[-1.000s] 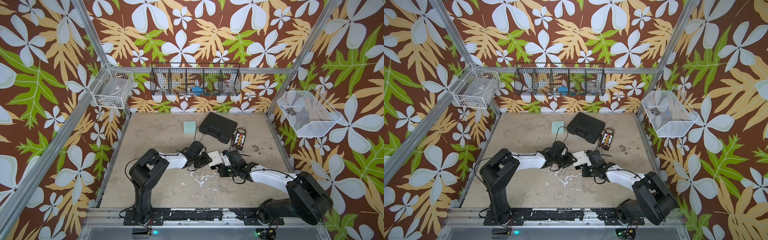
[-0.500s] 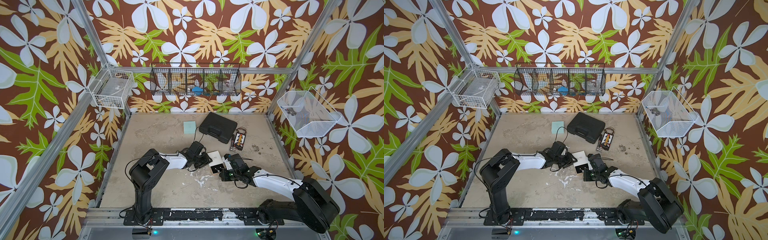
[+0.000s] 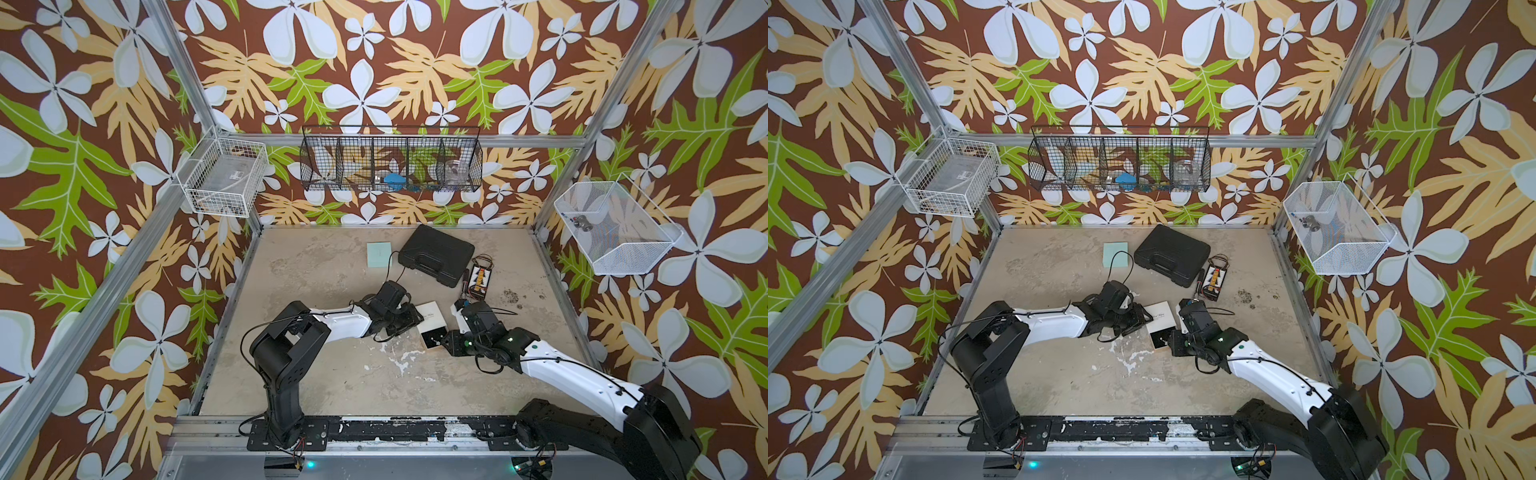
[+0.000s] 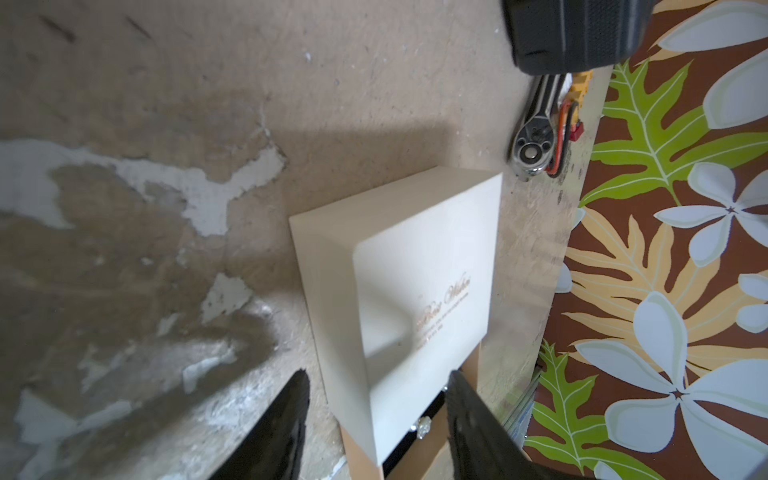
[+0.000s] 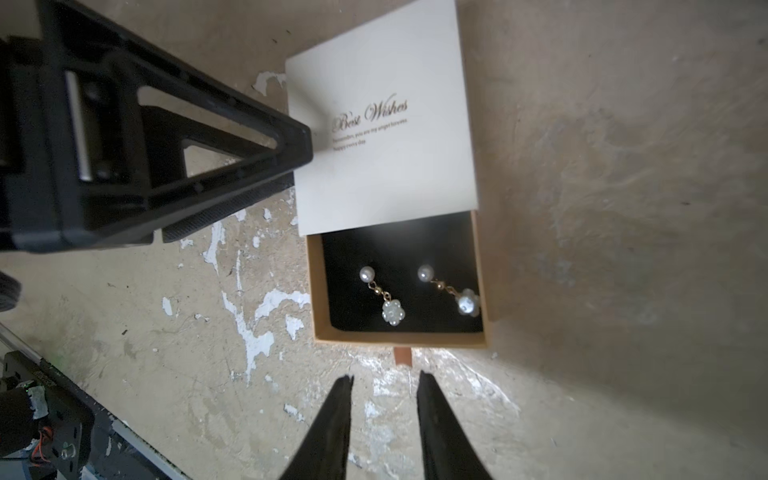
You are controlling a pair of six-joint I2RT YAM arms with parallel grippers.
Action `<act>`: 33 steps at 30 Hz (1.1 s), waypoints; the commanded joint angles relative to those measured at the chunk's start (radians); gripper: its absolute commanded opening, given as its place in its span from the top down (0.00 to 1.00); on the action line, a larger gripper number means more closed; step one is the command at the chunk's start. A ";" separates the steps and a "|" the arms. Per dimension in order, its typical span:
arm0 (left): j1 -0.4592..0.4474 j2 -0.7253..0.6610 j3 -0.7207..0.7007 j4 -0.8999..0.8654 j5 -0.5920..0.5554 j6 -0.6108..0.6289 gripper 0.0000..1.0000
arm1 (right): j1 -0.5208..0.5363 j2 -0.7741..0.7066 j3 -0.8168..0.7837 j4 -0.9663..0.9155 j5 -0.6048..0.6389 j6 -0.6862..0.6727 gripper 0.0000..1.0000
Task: Take out the earrings from the drawer-style jewelry box
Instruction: Open the drawer in the jewelry box, then pick up the earring from the drawer.
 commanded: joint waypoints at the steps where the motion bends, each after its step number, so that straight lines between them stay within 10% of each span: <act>1: -0.001 -0.023 -0.014 -0.013 0.012 0.026 0.45 | 0.010 -0.004 0.062 -0.132 0.093 -0.053 0.70; 33: 0.009 0.030 -0.108 0.179 0.107 0.034 0.60 | 0.096 0.444 0.279 -0.095 0.117 -0.146 0.78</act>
